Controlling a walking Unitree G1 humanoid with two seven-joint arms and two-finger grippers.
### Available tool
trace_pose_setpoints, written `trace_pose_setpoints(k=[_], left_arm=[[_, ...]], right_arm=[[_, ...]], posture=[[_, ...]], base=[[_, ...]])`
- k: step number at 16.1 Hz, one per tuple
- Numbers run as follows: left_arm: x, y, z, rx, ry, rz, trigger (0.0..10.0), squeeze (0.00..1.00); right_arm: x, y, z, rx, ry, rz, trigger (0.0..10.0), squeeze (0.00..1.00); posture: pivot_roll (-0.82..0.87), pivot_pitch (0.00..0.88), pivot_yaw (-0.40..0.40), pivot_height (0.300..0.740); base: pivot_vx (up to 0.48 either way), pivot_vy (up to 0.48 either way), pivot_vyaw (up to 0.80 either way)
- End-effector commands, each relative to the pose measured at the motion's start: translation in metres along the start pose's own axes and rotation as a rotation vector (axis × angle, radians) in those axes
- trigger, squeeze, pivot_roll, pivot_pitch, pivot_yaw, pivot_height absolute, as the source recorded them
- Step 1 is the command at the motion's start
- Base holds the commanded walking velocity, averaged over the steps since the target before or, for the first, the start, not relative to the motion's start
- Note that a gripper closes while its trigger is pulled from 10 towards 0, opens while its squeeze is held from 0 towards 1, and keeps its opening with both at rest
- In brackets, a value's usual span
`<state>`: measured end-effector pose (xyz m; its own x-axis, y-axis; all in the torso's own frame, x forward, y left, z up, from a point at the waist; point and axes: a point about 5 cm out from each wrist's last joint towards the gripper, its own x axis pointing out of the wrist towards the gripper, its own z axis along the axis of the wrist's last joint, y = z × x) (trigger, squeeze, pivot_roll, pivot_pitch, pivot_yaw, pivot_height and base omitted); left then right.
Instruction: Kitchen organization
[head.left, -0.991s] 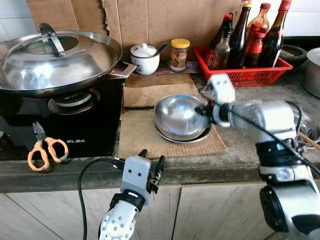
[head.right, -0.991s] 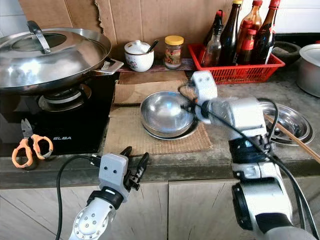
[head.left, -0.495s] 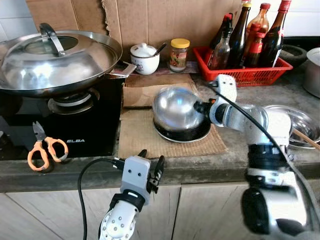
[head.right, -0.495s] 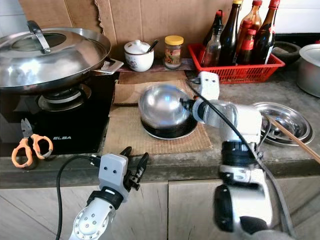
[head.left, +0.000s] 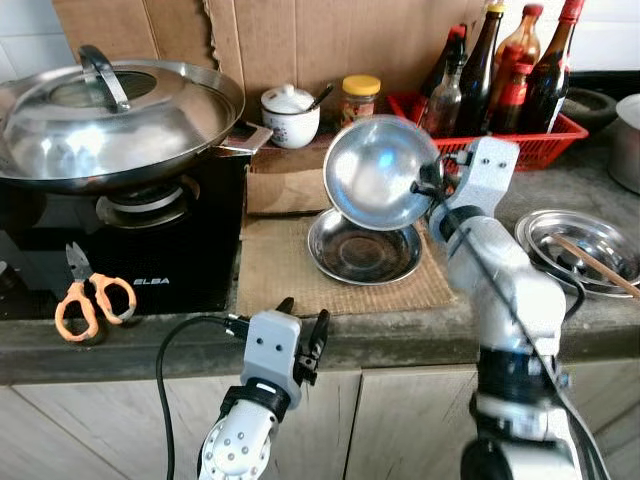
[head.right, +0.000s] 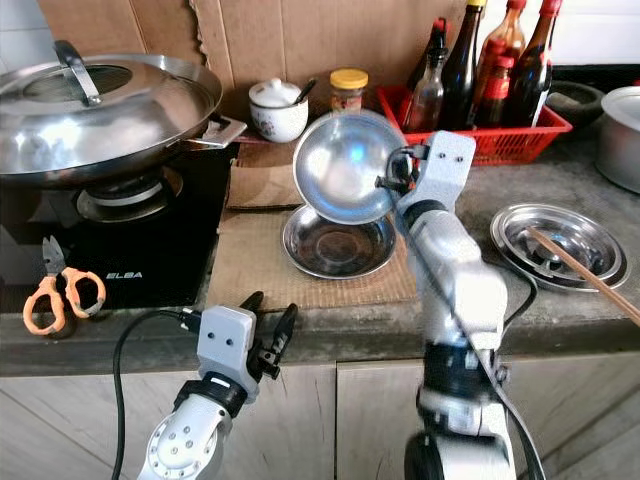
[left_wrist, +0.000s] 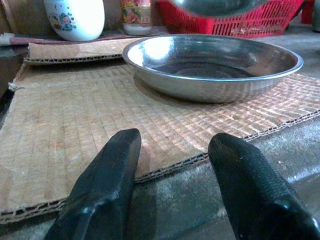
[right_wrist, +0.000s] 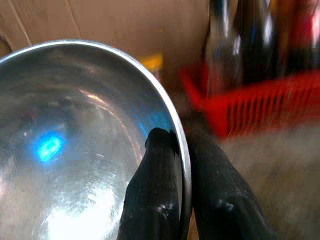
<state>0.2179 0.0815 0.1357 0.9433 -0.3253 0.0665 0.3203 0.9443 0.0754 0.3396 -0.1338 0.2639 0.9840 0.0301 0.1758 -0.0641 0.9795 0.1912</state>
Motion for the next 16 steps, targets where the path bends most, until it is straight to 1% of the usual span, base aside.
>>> trace_pose_setpoints(k=[1,2,3,4,7,8,11,14,16], left_arm=[[0.001,0.000,0.001,-0.004,-0.001,0.004,10.0,0.00],[0.001,0.000,0.002,-0.003,-0.003,0.004,10.0,0.00],[0.002,0.000,0.002,-0.003,-0.006,0.005,10.0,0.00],[0.001,0.000,0.003,-0.004,-0.009,0.004,10.0,0.00],[0.001,0.001,0.005,-0.003,-0.018,0.001,10.0,0.00],[0.001,0.001,0.006,-0.002,-0.025,0.002,10.0,0.00],[0.002,0.001,0.012,-0.010,-0.050,-0.002,10.0,0.00],[0.003,0.002,0.013,-0.007,-0.053,0.001,10.0,0.00],[0.003,0.001,0.012,-0.005,-0.050,-0.002,10.0,0.00]], right_arm=[[-0.005,0.006,0.016,-0.062,-0.125,0.012,0.0,0.00],[-0.010,0.008,0.016,-0.121,-0.178,0.015,0.0,0.00],[-0.015,0.013,0.013,-0.235,-0.229,0.065,0.0,0.00],[-0.017,0.015,0.011,-0.303,-0.256,0.107,0.0,0.00],[-0.022,0.016,0.010,-0.408,-0.320,0.167,0.0,0.00],[-0.023,0.017,0.011,-0.457,-0.347,0.190,0.0,0.00],[-0.024,0.013,0.012,-0.447,-0.371,0.181,0.0,0.00],[-0.024,0.016,0.014,-0.425,-0.405,0.176,0.0,0.00],[-0.024,0.017,0.015,-0.420,-0.413,0.174,0.0,0.00]], posture=[[0.08,0.053,-0.033,0.740],[0.08,0.048,-0.034,0.740],[0.08,0.048,-0.032,0.740],[0.08,0.047,-0.032,0.740],[0.08,0.041,-0.033,0.740],[0.08,0.040,-0.033,0.740],[0.08,0.034,-0.032,0.740],[0.08,0.040,-0.028,0.740],[0.08,0.044,-0.026,0.740]], base=[[0.000,0.000,0.00],[0.000,0.000,0.00],[0.000,0.000,0.00],[0.000,0.000,0.00],[0.000,0.000,0.00],[0.000,0.000,0.00],[0.000,0.000,0.00],[0.000,0.000,0.00],[-0.249,0.000,0.00]])
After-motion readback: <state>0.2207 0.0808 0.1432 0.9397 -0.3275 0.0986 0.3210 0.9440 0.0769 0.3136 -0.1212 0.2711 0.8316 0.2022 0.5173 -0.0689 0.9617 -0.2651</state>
